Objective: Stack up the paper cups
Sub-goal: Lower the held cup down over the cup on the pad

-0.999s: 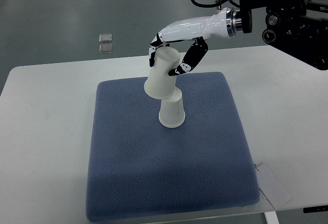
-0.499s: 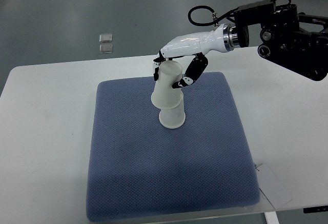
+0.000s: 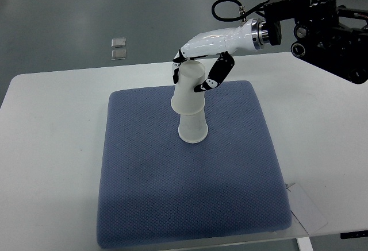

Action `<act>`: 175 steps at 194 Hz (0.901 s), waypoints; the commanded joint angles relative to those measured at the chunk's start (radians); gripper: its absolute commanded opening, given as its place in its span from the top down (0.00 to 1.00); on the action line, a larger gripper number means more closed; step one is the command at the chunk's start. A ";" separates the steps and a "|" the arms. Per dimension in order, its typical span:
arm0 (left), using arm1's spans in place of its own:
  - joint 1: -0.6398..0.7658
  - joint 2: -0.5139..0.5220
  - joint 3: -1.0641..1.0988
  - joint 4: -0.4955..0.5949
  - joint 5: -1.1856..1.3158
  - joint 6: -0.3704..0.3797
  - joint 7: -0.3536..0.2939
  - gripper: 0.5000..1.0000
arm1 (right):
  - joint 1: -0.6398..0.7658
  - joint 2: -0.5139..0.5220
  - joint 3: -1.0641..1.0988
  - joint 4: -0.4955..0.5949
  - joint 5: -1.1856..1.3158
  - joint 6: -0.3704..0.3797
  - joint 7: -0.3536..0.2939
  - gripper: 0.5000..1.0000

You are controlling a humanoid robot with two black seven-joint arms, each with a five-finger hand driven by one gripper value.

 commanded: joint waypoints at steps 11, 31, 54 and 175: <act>0.000 0.000 0.000 0.000 -0.001 0.000 0.000 0.00 | 0.007 -0.003 0.002 0.001 0.004 0.008 0.000 1.00; 0.000 0.000 0.000 0.000 0.000 0.000 0.000 0.00 | 0.005 -0.003 0.002 0.001 0.004 0.008 -0.001 1.00; 0.000 0.000 0.000 0.000 0.000 0.000 0.000 0.00 | -0.004 -0.002 0.002 0.004 0.004 0.008 -0.001 1.00; 0.000 0.000 0.000 0.000 0.000 0.000 0.000 0.00 | -0.074 0.011 -0.002 0.001 -0.025 -0.007 -0.003 1.00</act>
